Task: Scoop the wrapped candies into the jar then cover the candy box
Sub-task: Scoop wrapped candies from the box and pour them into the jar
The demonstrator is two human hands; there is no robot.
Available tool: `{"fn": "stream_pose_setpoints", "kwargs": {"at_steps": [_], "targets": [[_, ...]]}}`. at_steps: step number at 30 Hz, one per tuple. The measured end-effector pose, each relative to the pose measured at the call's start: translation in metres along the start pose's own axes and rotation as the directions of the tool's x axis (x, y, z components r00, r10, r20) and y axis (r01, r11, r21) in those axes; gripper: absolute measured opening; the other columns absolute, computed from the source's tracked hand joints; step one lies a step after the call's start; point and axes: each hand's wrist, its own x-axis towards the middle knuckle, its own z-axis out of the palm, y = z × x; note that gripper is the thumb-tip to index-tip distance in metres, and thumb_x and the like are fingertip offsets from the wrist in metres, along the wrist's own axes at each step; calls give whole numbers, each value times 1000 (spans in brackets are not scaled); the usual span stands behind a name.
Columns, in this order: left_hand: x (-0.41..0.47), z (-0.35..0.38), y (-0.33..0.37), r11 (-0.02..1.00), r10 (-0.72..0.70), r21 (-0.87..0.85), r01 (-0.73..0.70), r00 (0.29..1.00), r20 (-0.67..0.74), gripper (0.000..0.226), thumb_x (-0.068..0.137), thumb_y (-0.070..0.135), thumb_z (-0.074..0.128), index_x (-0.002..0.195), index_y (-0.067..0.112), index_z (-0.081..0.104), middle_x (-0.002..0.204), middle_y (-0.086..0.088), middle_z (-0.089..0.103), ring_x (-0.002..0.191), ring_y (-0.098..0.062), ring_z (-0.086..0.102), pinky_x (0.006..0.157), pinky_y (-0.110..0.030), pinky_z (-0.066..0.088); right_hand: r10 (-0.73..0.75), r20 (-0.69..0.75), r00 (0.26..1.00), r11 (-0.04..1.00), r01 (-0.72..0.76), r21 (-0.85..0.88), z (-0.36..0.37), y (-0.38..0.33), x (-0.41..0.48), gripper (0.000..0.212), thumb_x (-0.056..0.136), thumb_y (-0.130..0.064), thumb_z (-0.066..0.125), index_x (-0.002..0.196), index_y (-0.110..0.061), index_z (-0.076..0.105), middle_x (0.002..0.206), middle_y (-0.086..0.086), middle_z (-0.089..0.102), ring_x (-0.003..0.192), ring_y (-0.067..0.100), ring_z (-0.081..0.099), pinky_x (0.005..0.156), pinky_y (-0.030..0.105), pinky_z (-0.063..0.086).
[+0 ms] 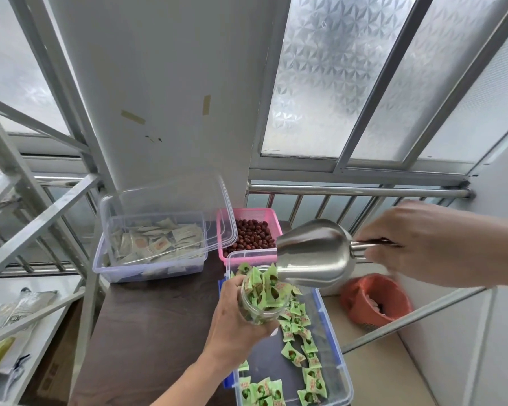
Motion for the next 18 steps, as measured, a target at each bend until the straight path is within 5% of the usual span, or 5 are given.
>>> {"fn": "stream_pose_setpoints", "kwargs": {"at_steps": [5, 12, 13, 15, 18], "targets": [[1, 1, -2, 1000, -13, -16, 13, 1000, -6, 84, 55, 30, 95, 127, 37, 51, 119, 11, 63, 106, -6, 65, 89, -42, 61, -33, 65, 997, 999, 34, -18, 18, -13, 12, 34, 98, -34, 48, 71, -17, 56, 75, 2, 64, 79, 25, 66, 75, 46, 58], [3, -11, -9, 1000, -17, -9, 17, 999, -51, 83, 56, 21, 97, 118, 48, 49, 121, 9, 62, 108, -1, 63, 85, -26, 60, 31, -87, 996, 964, -7, 267, 20, 28, 4, 32, 96, -35, 53, 70, -20, 65, 68, -4, 67, 59, 15, 59, 65, 37, 53], [4, -15, -11, 1000, -25, -16, 24, 997, -70, 84, 55, 21, 98, 117, 49, 49, 120, 10, 64, 108, -3, 64, 87, -29, 61, 50, -118, 992, 912, 3, 410, 34, 35, 8, 31, 97, -31, 57, 71, -19, 69, 63, 2, 65, 50, 17, 52, 55, 35, 48], [3, -25, -14, 998, -48, -32, 45, 991, -125, 85, 52, 21, 100, 116, 49, 50, 115, 13, 67, 108, -6, 66, 88, -36, 61, 132, -87, 987, 649, -20, 761, 72, 38, 18, 26, 99, -17, 60, 77, -13, 73, 55, 11, 59, 40, 11, 40, 40, 25, 37], [-1, -46, -26, 992, -112, -72, 99, 972, -206, 89, 51, 9, 102, 114, 48, 54, 110, 18, 70, 102, -2, 68, 84, -26, 59, 246, 128, 961, 251, -191, 949, 158, 13, 46, 22, 102, -5, 55, 83, -1, 66, 45, -1, 60, 33, 8, 42, 33, 19, 35]]}}
